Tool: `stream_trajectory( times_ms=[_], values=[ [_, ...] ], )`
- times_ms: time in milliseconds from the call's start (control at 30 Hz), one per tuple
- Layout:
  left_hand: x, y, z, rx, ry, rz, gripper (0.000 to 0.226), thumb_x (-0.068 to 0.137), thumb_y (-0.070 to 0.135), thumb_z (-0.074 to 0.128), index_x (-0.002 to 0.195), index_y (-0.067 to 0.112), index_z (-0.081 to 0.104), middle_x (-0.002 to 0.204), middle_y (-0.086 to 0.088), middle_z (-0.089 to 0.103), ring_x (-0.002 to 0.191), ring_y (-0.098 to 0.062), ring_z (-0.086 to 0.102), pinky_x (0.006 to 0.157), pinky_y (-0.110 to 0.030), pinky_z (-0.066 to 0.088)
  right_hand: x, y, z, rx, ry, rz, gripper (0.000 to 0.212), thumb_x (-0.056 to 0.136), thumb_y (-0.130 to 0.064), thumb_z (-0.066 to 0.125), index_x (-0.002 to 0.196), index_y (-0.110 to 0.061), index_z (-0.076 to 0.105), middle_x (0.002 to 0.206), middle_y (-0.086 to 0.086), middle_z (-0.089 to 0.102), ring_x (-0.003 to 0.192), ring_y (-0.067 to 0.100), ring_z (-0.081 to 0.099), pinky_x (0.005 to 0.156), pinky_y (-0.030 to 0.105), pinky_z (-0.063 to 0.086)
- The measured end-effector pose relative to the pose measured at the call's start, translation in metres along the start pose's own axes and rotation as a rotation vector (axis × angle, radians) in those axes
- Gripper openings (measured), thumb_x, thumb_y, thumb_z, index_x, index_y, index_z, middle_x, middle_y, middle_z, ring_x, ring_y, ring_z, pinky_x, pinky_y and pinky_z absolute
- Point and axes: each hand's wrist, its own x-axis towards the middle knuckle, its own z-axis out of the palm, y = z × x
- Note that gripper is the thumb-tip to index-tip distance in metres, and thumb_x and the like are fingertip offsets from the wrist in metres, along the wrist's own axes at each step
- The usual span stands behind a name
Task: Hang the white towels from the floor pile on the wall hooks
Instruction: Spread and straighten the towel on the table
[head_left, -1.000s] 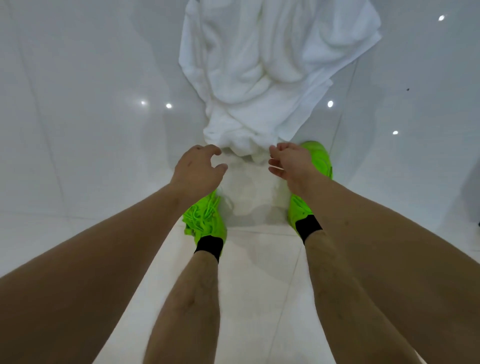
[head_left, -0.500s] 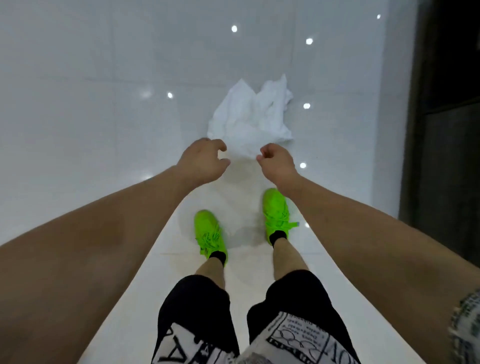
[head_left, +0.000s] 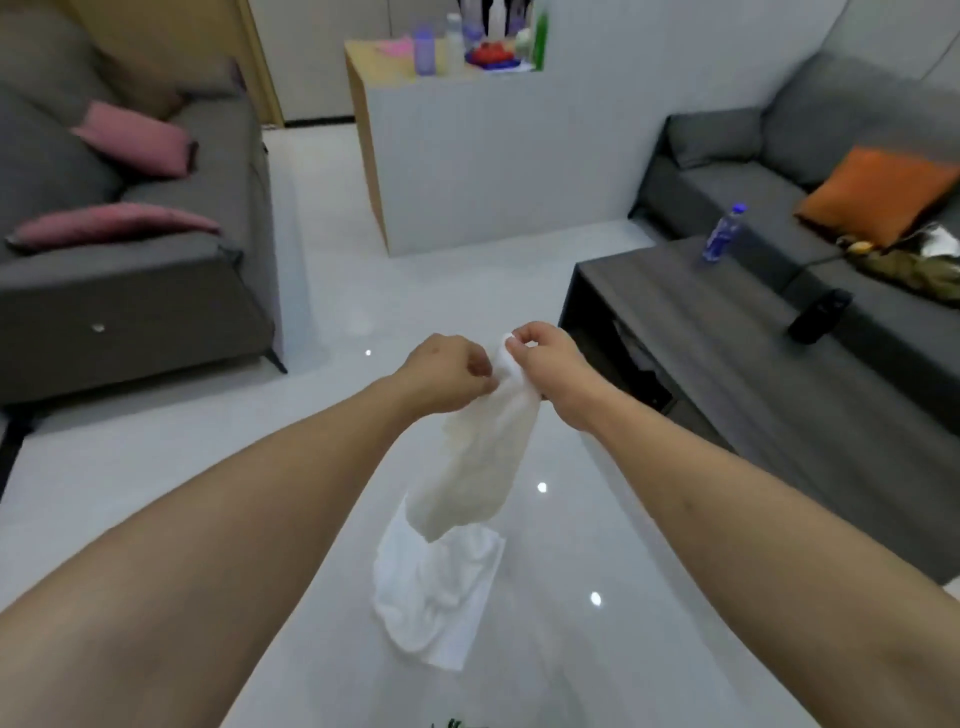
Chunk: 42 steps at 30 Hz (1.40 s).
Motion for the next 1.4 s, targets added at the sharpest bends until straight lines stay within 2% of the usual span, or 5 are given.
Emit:
stream_trajectory(
  times_ms=[400,700,967,1167,1400],
  values=[
    [0.002,0.257,0.025,-0.027,0.279,0.212,0.014,0.082,0.031,0.064,0.069,0.027,0.059,0.073,0.012,0.061,0.078,-0.016,0.059,0.064,-0.024,0.042,-0.101,-0.028,-0.254,-0.053,0.105,-0.238,0.055,0.066,-0.054,0.08,0.091,-0.007,0.066,0.078,-0.001,0.065,0.068,0.011,0.061,0.061,0.03,0.051],
    [0.025,0.396,0.048,-0.033,0.629,0.145,0.017,0.078,0.035,0.047,0.084,0.026,0.06,0.084,-0.001,0.063,0.08,-0.025,0.057,0.067,-0.031,0.042,-0.155,0.057,-0.411,-0.509,0.058,-0.042,0.011,0.084,-0.03,0.07,0.088,-0.021,0.074,0.089,-0.004,0.072,0.085,0.013,0.067,0.081,0.033,0.055],
    [0.062,0.504,0.146,-0.048,-0.05,0.512,0.093,0.061,0.024,0.084,0.142,0.037,0.04,0.134,0.015,0.048,0.121,-0.009,0.047,0.096,-0.027,0.042,-0.162,0.038,-0.514,-0.133,0.445,-0.313,0.026,0.089,-0.031,0.064,0.073,-0.012,0.069,0.059,-0.003,0.055,0.057,0.01,0.047,0.055,0.028,0.036],
    [0.126,0.579,0.208,-0.226,-0.035,0.566,0.002,0.076,0.028,0.066,0.076,0.03,0.068,0.073,0.01,0.062,0.072,-0.007,0.058,0.057,-0.024,0.043,-0.151,0.063,-0.6,-0.105,0.464,-0.166,0.038,0.071,-0.052,0.079,0.069,-0.017,0.066,0.06,-0.007,0.062,0.055,0.005,0.057,0.05,0.022,0.041],
    [0.226,0.674,0.214,-0.377,-0.199,0.563,0.014,0.077,0.016,0.065,0.084,0.028,0.067,0.098,-0.002,0.065,0.09,-0.02,0.062,0.067,-0.028,0.049,-0.113,0.08,-0.712,-0.059,0.552,-0.071,0.019,0.078,-0.019,0.079,0.089,-0.004,0.072,0.08,0.01,0.068,0.076,0.022,0.063,0.069,0.037,0.051]
  ],
)
